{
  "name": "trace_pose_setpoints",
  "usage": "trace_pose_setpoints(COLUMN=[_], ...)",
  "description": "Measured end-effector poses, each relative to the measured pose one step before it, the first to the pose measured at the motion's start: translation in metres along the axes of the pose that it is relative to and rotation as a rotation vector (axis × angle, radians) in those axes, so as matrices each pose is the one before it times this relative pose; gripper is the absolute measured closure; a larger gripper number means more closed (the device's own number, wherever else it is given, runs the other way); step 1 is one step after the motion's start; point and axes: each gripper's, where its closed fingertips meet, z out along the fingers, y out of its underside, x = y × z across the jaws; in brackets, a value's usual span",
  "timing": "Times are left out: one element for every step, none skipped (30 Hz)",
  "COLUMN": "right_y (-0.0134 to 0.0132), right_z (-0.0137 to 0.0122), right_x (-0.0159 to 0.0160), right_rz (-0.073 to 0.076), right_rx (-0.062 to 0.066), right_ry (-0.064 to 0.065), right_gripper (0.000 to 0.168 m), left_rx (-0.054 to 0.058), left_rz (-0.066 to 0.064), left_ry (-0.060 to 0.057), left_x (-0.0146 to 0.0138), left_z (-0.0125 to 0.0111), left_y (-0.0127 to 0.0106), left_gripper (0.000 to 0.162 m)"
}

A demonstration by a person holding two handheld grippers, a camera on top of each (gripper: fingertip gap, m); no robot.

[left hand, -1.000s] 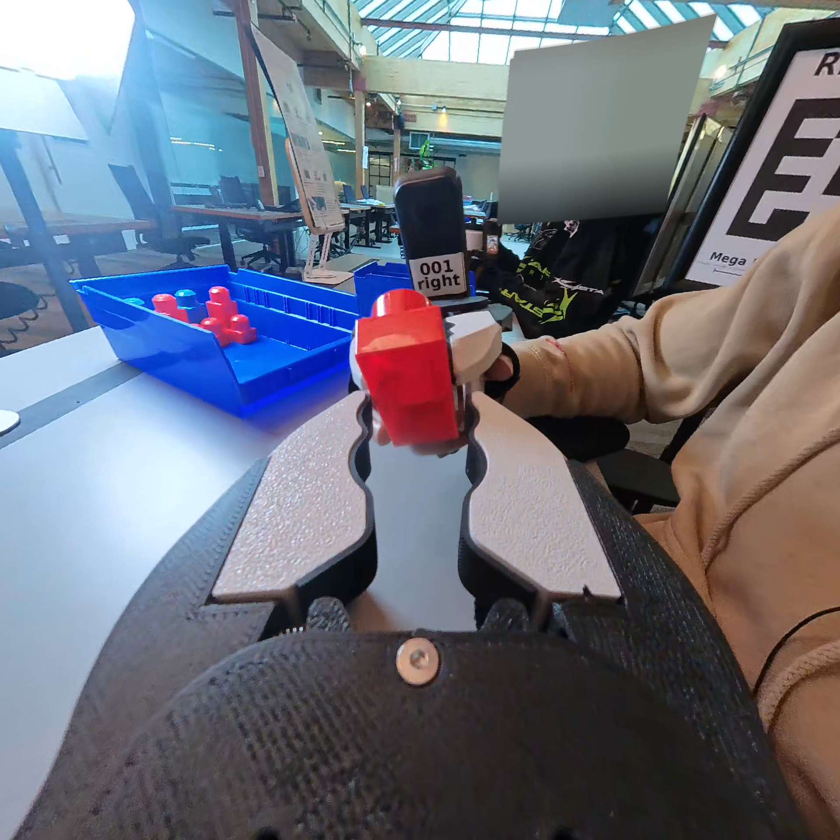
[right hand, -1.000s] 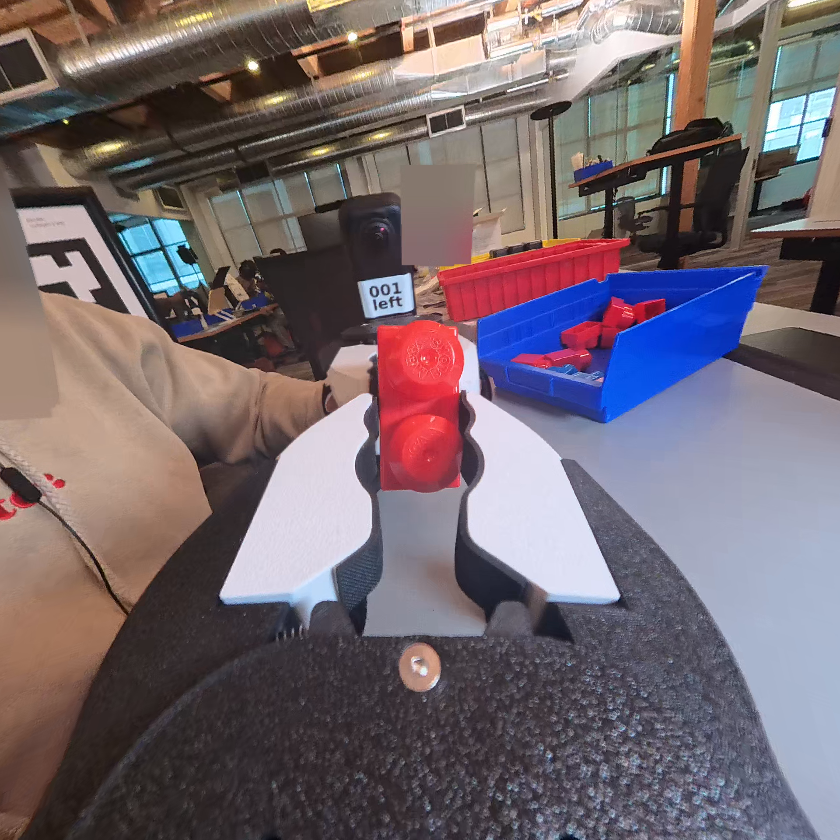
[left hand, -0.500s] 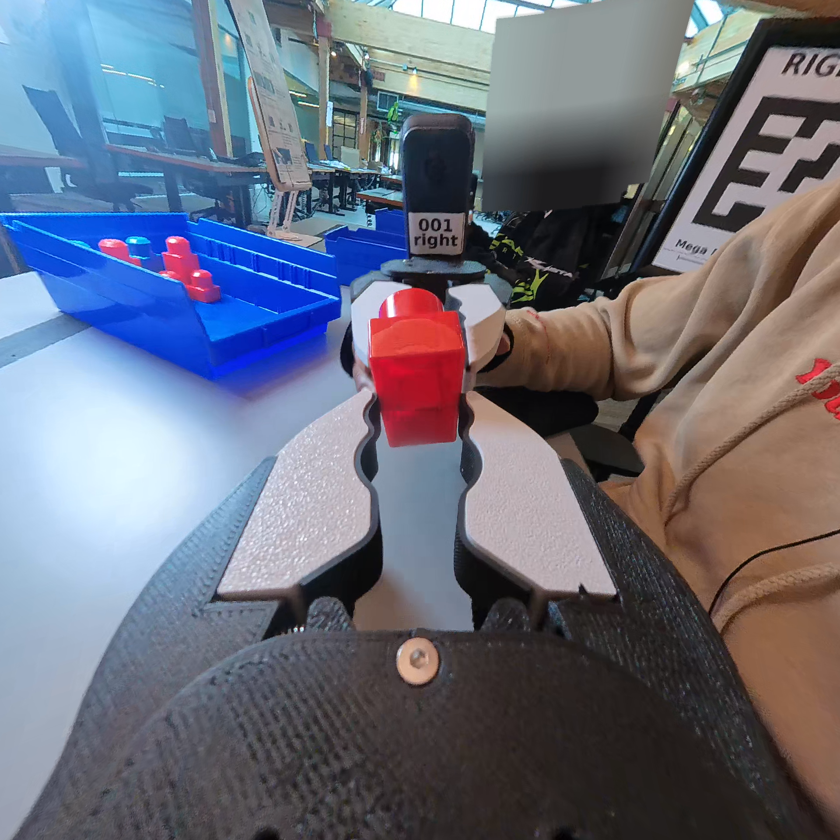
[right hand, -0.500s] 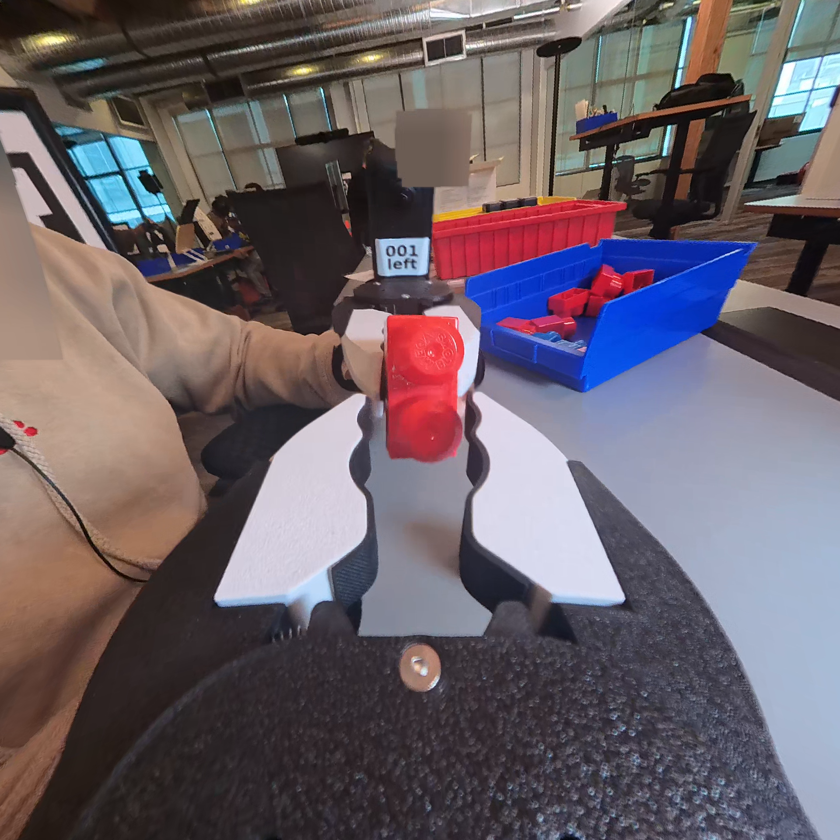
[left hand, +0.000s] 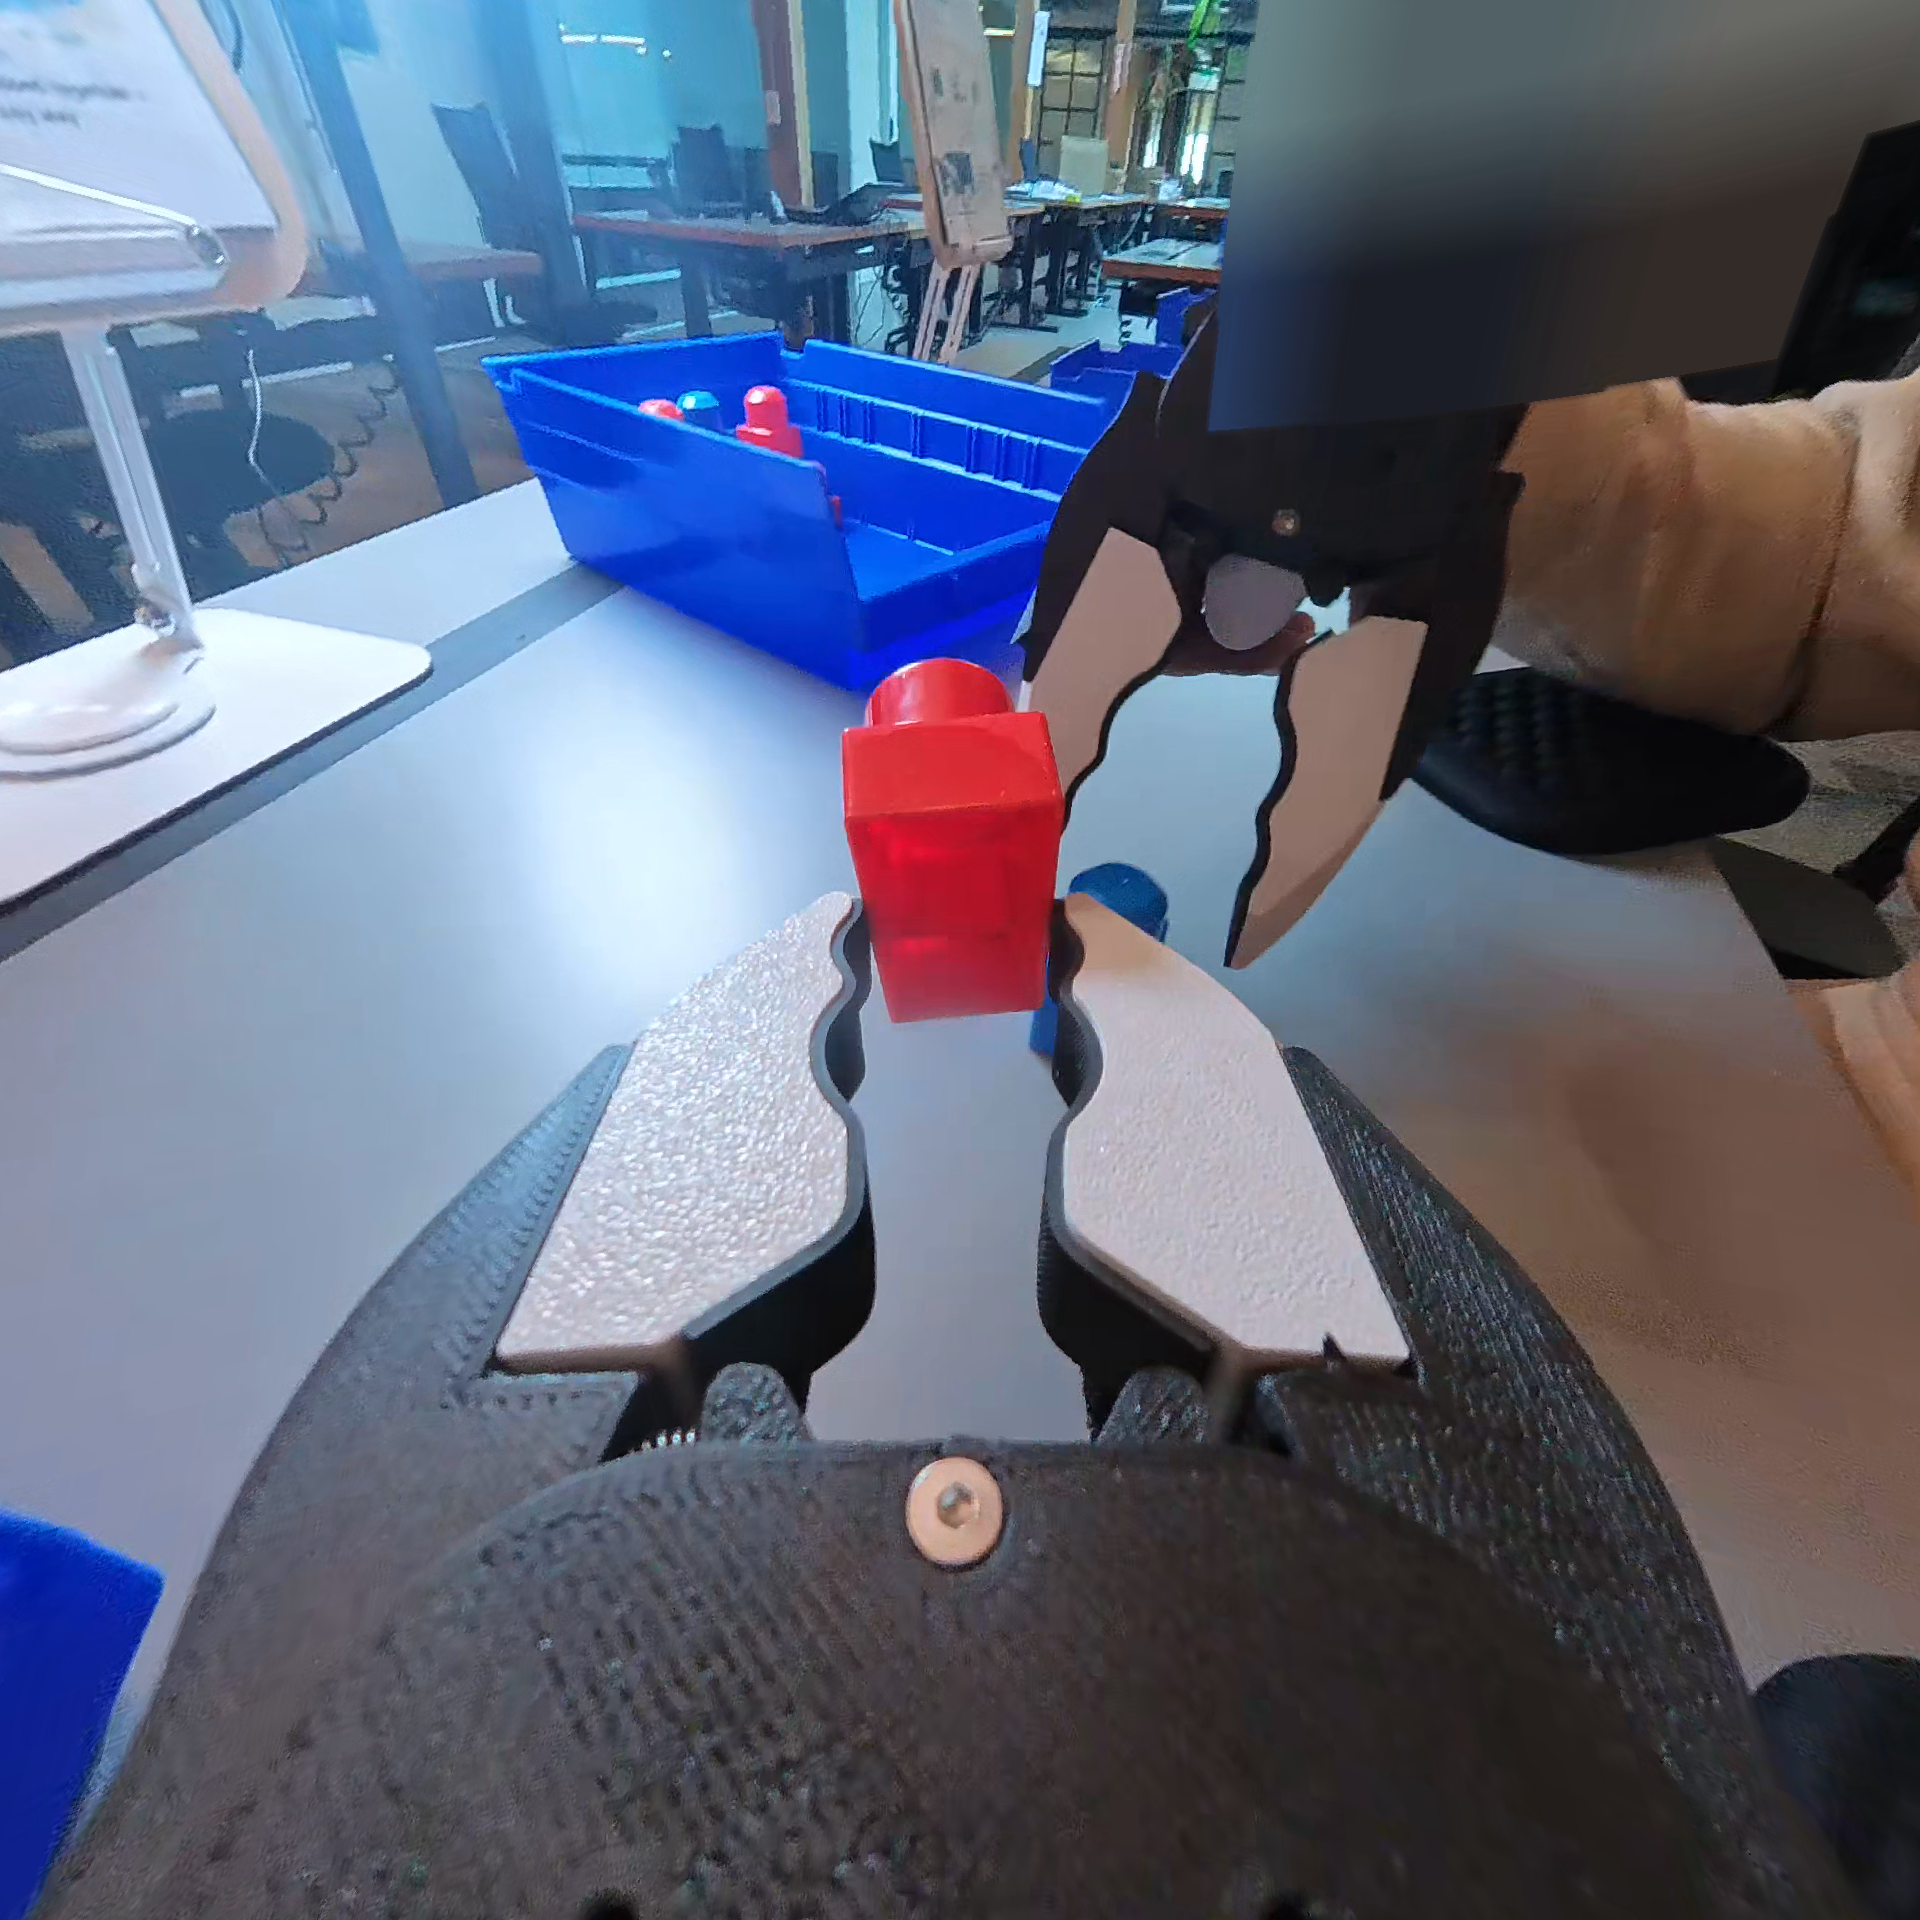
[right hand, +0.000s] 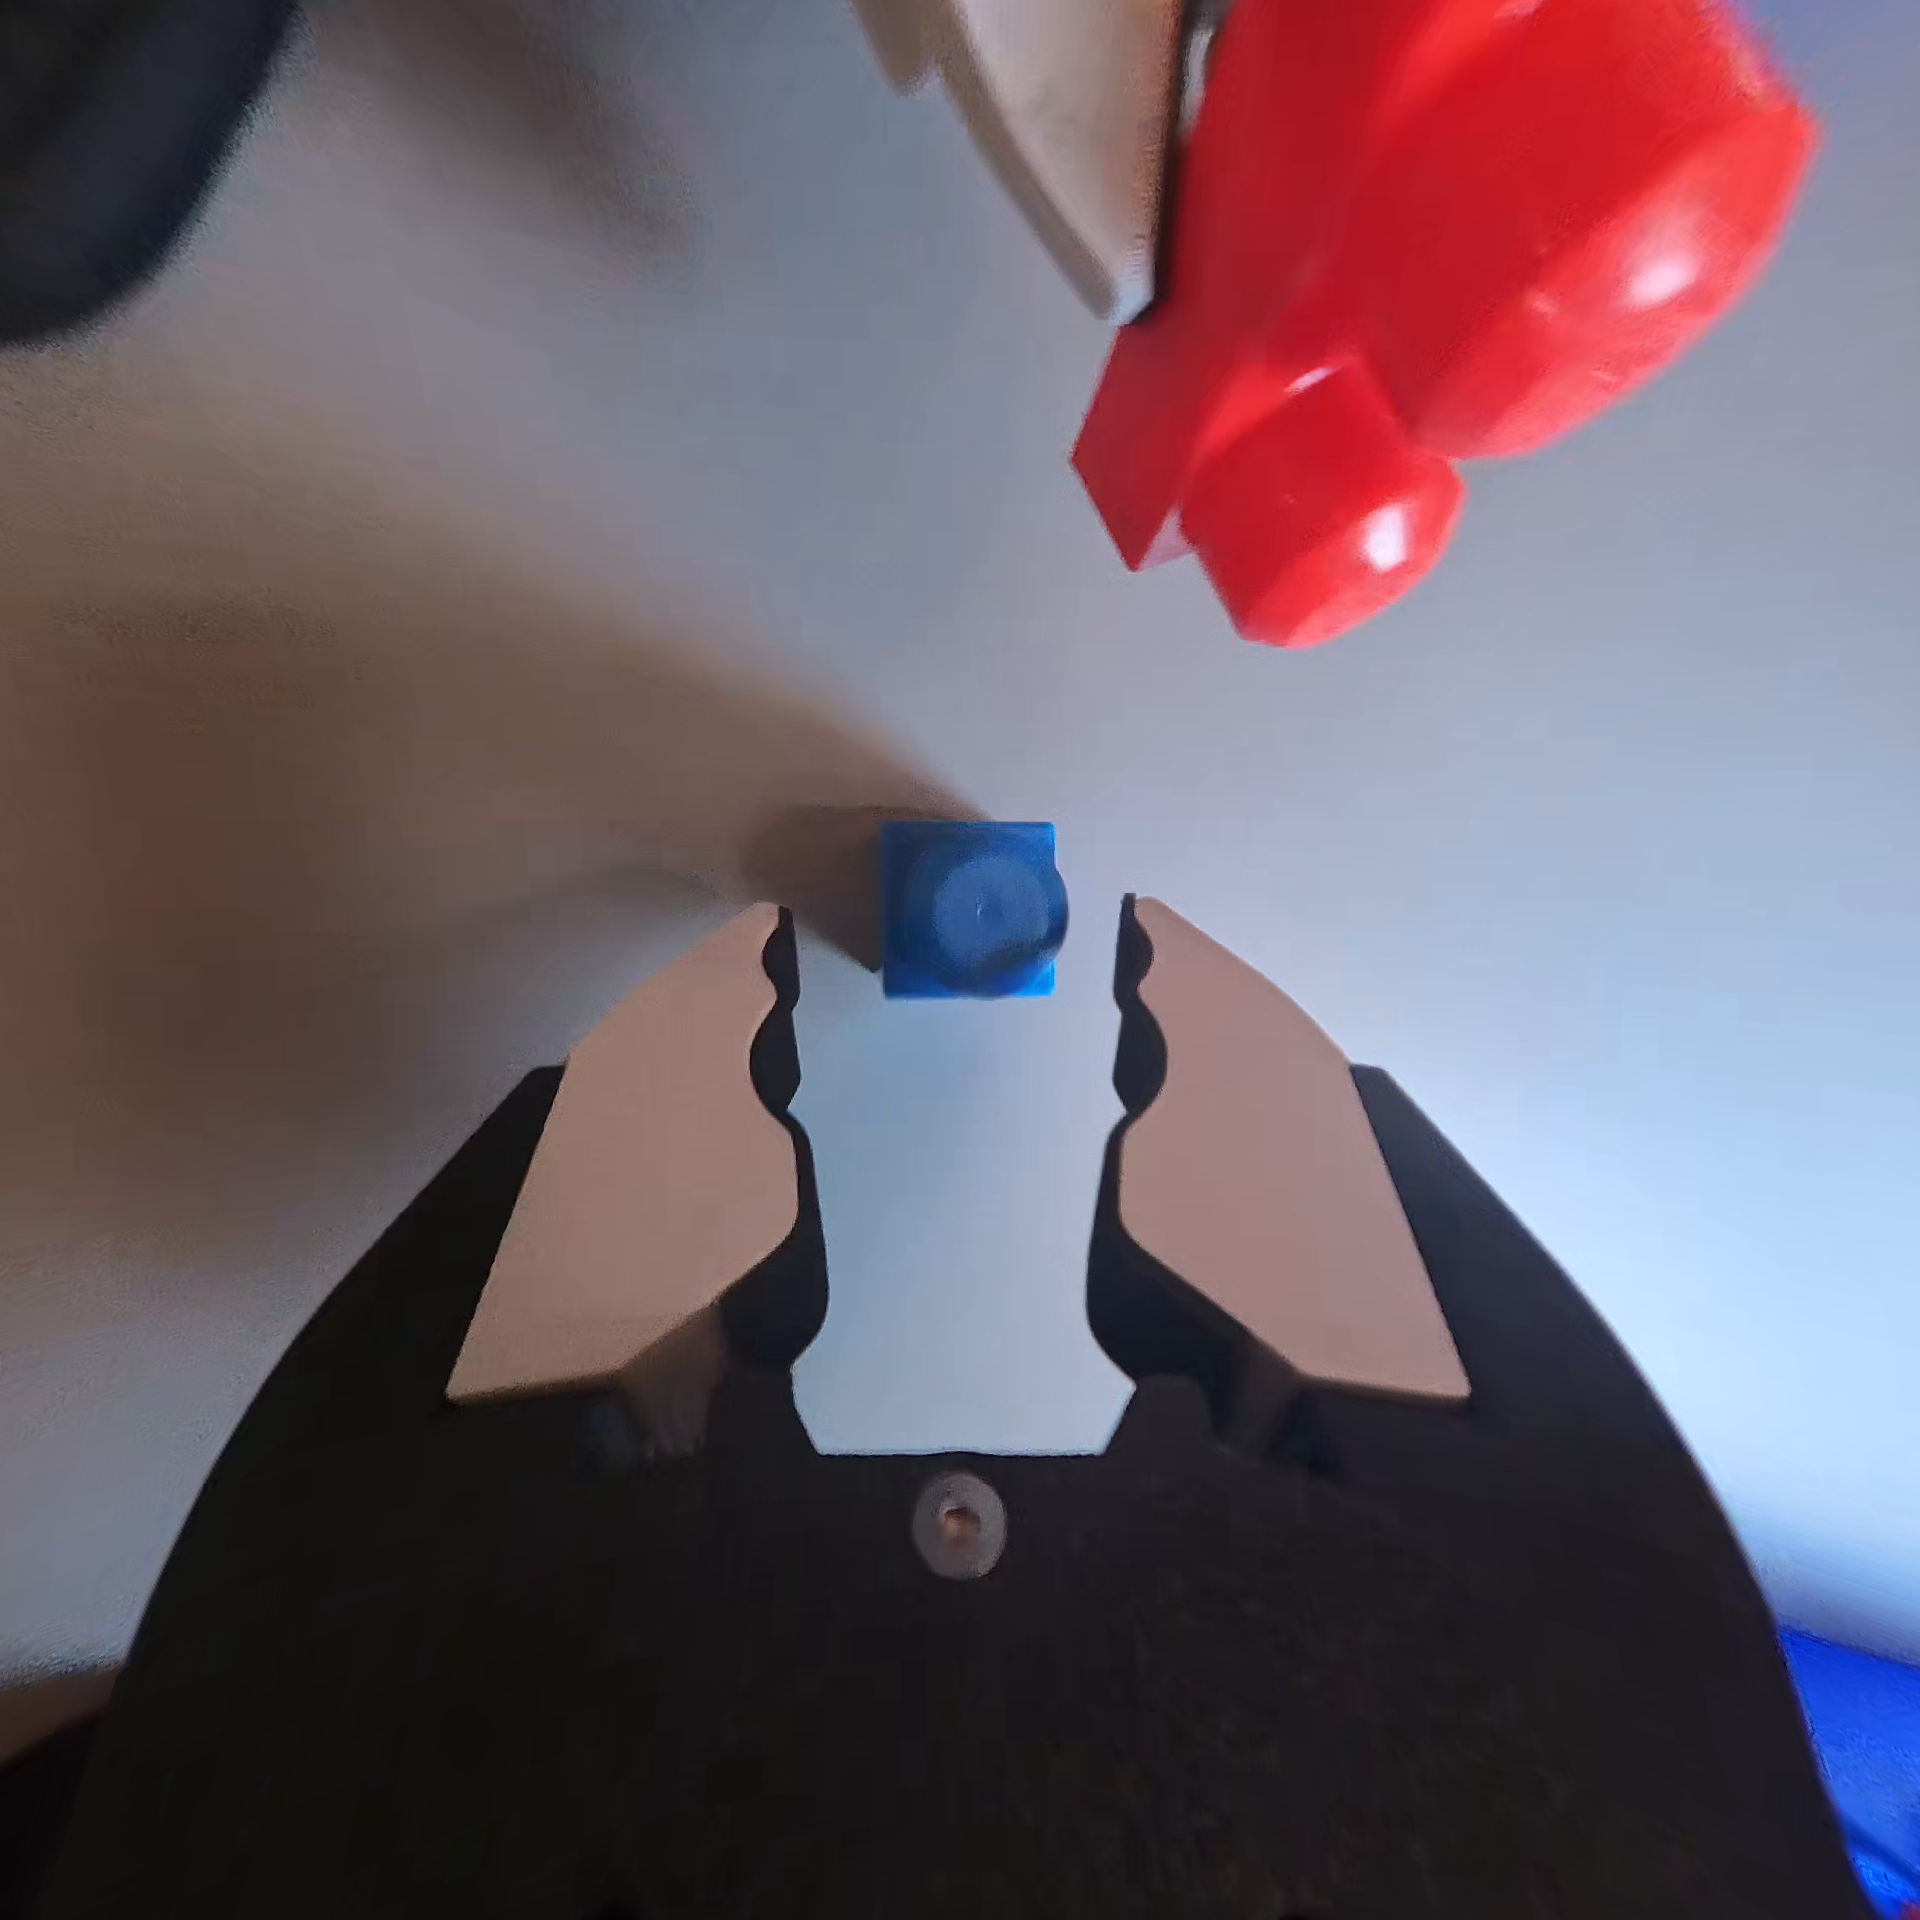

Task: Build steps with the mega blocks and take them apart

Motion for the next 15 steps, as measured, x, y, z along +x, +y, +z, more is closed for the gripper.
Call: trace_pose_setpoints(right_y=[0.00192, 0.00207, 0.00070, -0.00080, -0.00177, -0.00404, -0.00697, -0.00931, -0.01172, -0.01397, -0.01556, -0.01590, -0.01438, -0.01107, -0.00643], right_z=[0.00681, 0.00618, 0.00401, 0.00050, -0.00343, -0.00739, -0.01094, -0.01346, -0.01487, -0.01506, -0.01409, -0.01213, -0.00965, -0.00683, -0.00367], right_x=[0.00010, -0.00038, -0.00016, 0.00071, 0.00161, 0.00222, 0.00203, 0.00248, 0.00207, 0.00061, 0.00029, 0.00006, -0.00086, -0.00081, -0.00146], right_rz=[-0.0268, -0.0239, -0.0110, 0.0095, 0.0180, 0.0166, 0.0253, 0.0323, 0.0247, 0.0177, 0.0212, 0.0283, 0.0360, 0.0381, 0.0334], right_rx=[-0.0486, -0.0362, -0.0128, 0.0106, 0.0306, 0.0589, 0.0846, 0.1007, 0.1172, 0.1303, 0.1368, 0.1368, 0.1234, 0.1003, 0.0703], right_ry=[0.0041, 0.0022, 0.0033, 0.0015, -0.0005, -0.0028, -0.0091, -0.0091, -0.0069, -0.0094, -0.0061, -0.0041, -0.0092, -0.0077, -0.0106], right_gripper=[0.111, 0.124, 0.132, 0.132, 0.132, 0.132, 0.133, 0.133, 0.133, 0.133, 0.133, 0.133, 0.133, 0.133, 0.133], left_rx=[-0.0063, -0.0044, -0.0021, -0.0006, 0.0019, 0.0051, 0.0098, 0.0154, 0.0159, 0.0140, 0.0135, 0.0101, 0.0073, 0.0055, 0.0025], left_rz=[-0.0052, -0.0051, -0.0040, -0.0010, 0.0004, -0.0006, 0.0001, 0.0010, 0.0013, -0.0011, -0.0010, 0.0008, 0.0013, 0.0018, 0.0029], left_ry=[-0.0037, 0.0006, 0.0048, 0.0079, 0.0093, 0.0111, 0.0157, 0.0178, 0.0189, 0.0181, 0.0182, 0.0195, 0.0167, 0.0162, 0.0152], left_x=[-0.00325, -0.00211, -0.00080, 0.00026, 0.00126, 0.00200, 0.00330, 0.00417, 0.00468, 0.00471, 0.00512, 0.00574, 0.00558, 0.00572, 0.00543], left_z=[-0.00040, -0.00006, 0.00022, 0.00029, 0.00035, 0.00040, 0.00040, 0.00038, 0.00068, 0.00097, 0.00158, 0.00203, 0.00257, 0.00294, 0.00325], left_y=[0.00371, 0.00324, 0.00244, 0.00180, 0.00063, -0.00074, -0.00205, -0.00327, -0.00366, -0.00349, -0.00346, -0.00293, -0.00251, -0.00228, -0.00182], left_gripper=[0.129, 0.129, 0.129, 0.129, 0.129, 0.129, 0.129, 0.129, 0.129, 0.129, 0.129, 0.129, 0.129, 0.129, 0.129])
